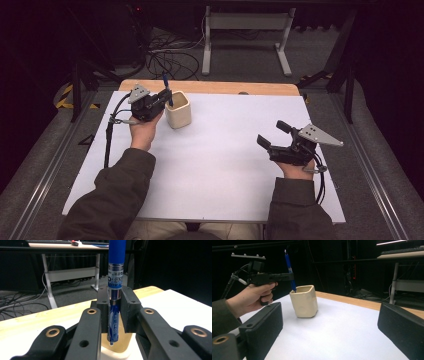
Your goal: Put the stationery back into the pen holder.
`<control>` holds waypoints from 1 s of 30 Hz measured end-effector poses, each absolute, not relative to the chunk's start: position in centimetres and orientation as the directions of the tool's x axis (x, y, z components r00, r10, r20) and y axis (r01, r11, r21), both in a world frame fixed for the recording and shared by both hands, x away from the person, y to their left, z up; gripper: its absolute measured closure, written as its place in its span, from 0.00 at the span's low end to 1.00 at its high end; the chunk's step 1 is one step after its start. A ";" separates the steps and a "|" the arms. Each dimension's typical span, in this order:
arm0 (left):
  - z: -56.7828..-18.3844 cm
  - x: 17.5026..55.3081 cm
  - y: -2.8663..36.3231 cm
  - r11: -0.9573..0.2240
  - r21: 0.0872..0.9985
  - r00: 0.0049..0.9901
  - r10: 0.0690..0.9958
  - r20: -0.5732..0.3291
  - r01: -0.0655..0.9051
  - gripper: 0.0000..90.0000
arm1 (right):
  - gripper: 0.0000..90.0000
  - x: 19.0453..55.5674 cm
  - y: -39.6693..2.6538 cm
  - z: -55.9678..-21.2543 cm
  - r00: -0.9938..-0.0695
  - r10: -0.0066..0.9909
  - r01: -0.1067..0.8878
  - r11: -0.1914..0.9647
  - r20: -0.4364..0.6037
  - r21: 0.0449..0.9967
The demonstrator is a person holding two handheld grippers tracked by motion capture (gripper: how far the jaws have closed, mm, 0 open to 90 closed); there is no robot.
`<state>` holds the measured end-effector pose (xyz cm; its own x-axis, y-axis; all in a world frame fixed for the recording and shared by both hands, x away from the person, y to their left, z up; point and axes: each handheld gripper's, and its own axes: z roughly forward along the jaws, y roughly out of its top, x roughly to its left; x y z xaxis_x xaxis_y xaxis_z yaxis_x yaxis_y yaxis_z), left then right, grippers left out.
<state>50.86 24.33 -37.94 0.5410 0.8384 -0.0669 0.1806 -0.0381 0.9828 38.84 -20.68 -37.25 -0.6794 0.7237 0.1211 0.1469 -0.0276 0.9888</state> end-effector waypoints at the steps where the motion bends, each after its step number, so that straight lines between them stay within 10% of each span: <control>1: -38.0 50.9 24.3 -0.038 0.982 0.539 0.839 -0.067 0.183 0.88 | 0.08 38.8 -20.7 -37.3 -0.680 0.723 0.147 -0.028 0.121 0.989; 30: -40.3 52.3 23.6 -0.098 0.961 0.540 0.839 -0.060 0.259 0.88 | 0.08 39.1 -20.9 -37.5 -0.675 0.726 0.164 -0.028 0.133 0.986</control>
<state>52.27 23.56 -40.28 0.5404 0.8392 -0.0602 0.2589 -0.0978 0.9609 39.06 -20.93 -37.54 -0.6749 0.7258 0.1329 0.1643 -0.0277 0.9860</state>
